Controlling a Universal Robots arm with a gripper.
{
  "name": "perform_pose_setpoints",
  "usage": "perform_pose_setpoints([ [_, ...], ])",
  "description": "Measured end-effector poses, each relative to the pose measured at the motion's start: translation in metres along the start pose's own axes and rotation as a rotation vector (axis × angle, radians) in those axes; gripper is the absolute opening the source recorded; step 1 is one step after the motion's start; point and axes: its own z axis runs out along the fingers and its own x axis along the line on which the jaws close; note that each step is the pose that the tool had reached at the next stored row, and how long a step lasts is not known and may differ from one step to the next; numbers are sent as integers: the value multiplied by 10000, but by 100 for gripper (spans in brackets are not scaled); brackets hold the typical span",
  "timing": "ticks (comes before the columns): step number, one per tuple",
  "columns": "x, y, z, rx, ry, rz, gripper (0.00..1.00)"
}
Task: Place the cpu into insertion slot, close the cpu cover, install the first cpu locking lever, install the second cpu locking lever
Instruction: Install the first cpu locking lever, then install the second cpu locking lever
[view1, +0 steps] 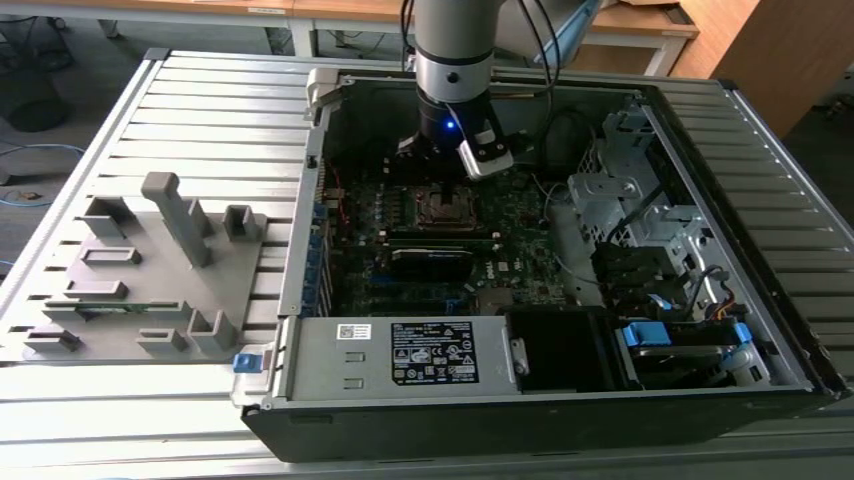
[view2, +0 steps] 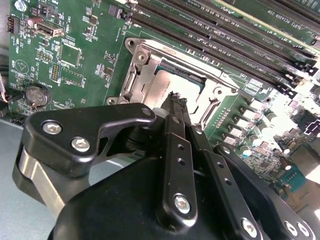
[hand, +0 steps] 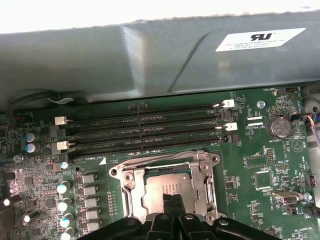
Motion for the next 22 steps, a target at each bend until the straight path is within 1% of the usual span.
perform_pose_setpoints([
  [1,0,0,1,11,83,3,11],
  [2,0,0,1,22,145,5,11],
  [6,-1,0,1,21,159,5,11],
  [12,-1,8,2,20,160,5,11],
  [16,-15,10,3,21,160,6,11],
  [18,-80,18,8,21,160,5,11],
  [22,-81,19,5,23,161,5,11],
])
